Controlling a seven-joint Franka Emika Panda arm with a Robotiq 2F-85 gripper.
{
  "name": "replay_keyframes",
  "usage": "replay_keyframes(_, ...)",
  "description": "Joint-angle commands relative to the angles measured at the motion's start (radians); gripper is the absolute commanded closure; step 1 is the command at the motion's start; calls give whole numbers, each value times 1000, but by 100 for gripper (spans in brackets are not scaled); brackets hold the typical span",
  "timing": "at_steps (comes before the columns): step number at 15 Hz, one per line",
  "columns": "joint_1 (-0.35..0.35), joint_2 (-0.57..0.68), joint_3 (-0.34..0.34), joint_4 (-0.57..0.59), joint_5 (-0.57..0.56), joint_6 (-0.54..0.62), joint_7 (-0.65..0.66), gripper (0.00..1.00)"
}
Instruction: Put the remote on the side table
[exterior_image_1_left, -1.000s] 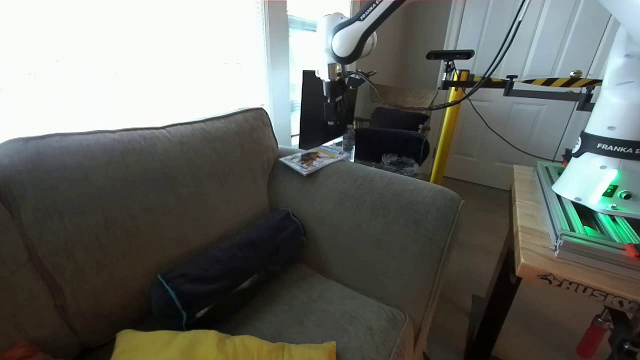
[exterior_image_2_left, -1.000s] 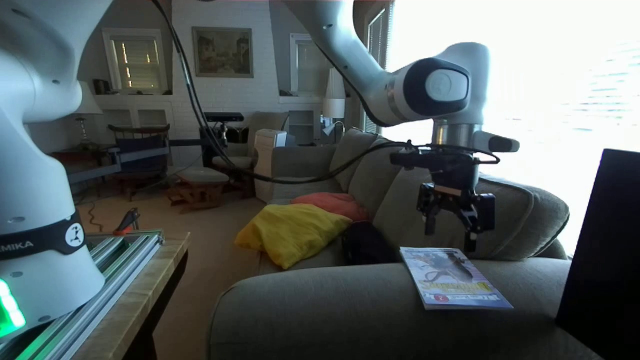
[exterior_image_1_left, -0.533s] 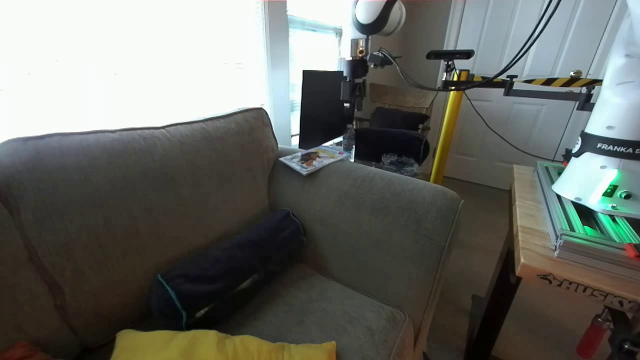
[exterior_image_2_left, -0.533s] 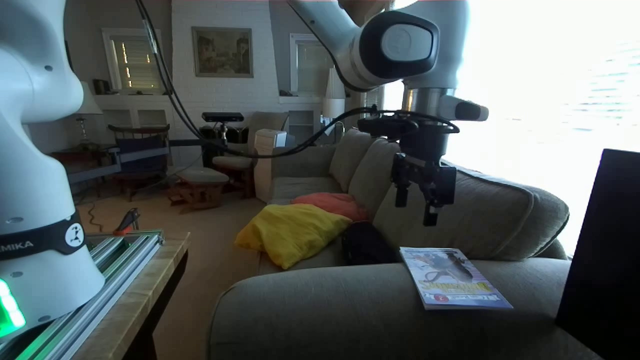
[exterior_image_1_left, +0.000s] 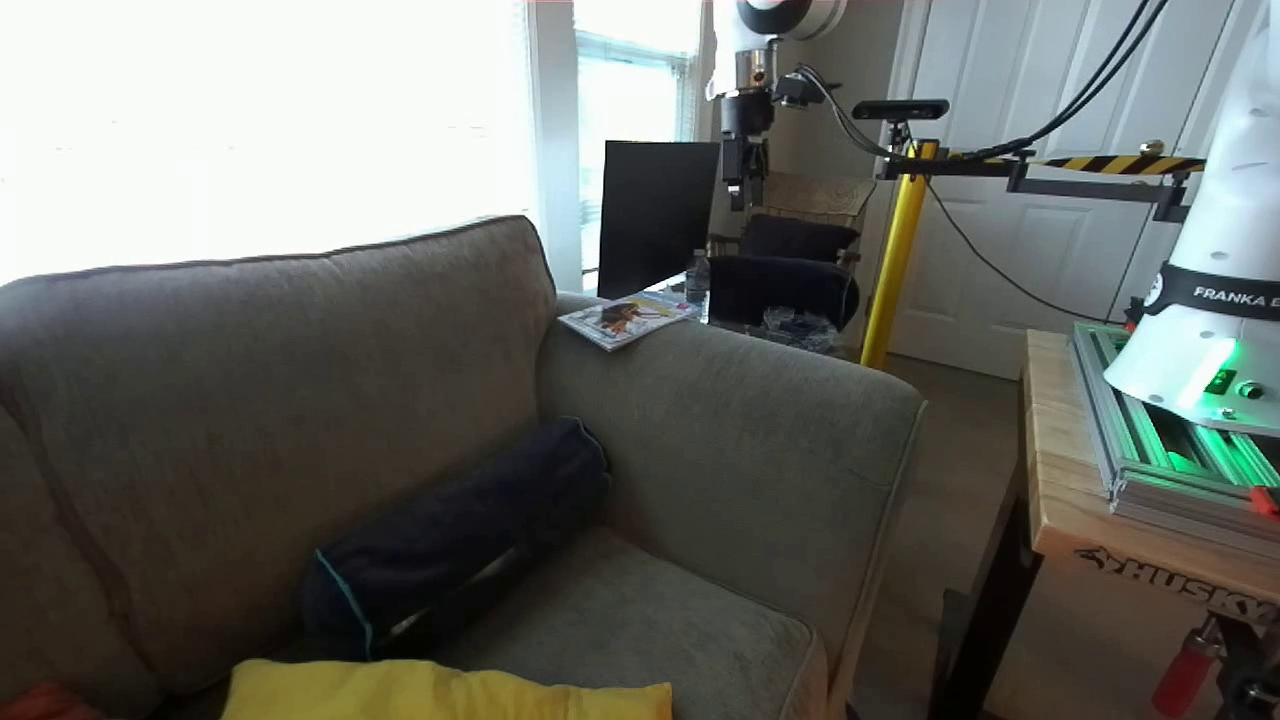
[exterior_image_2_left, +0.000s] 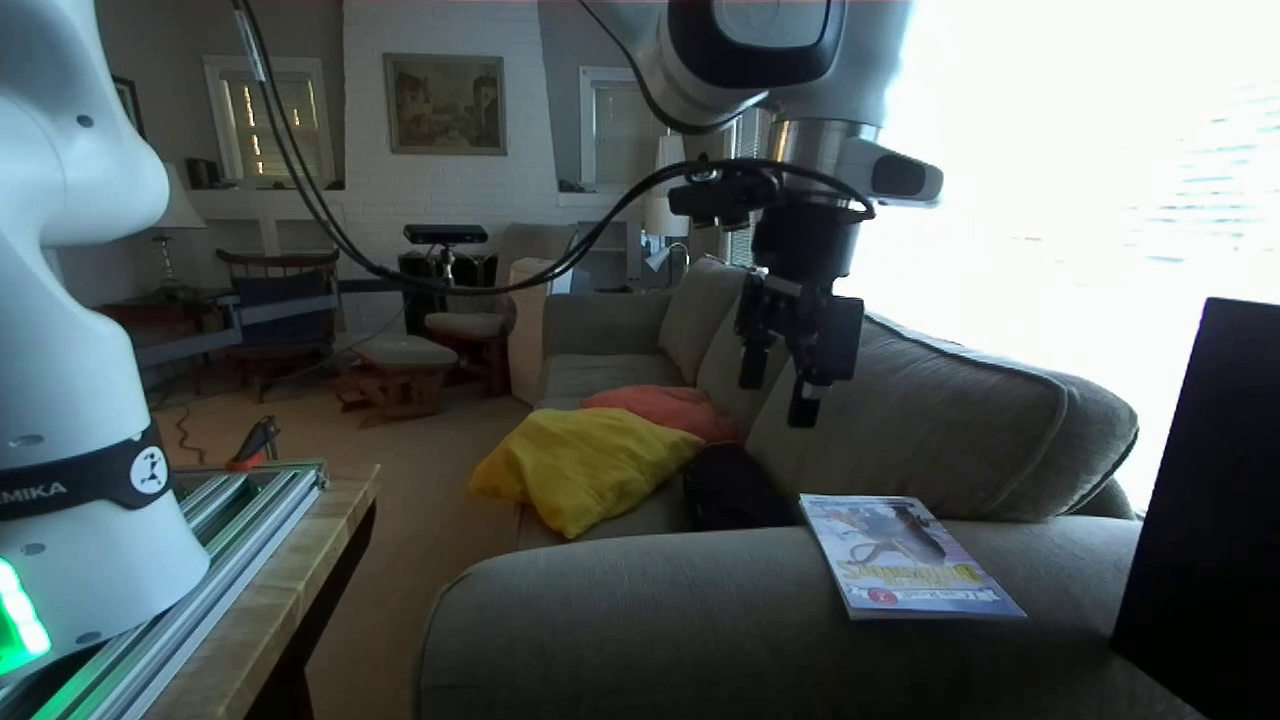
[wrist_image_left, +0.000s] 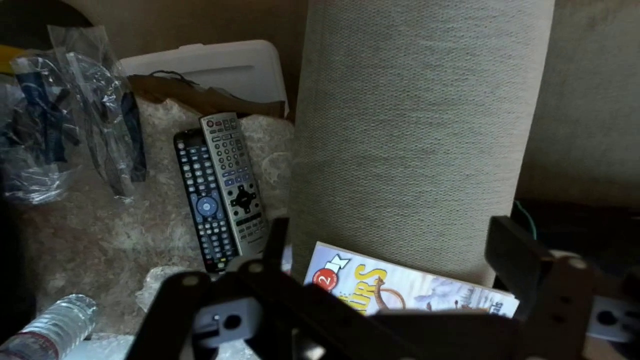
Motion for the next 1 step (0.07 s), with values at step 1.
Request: replay_keyframes(1,5,0,-3,1,1,-3,-3,0)
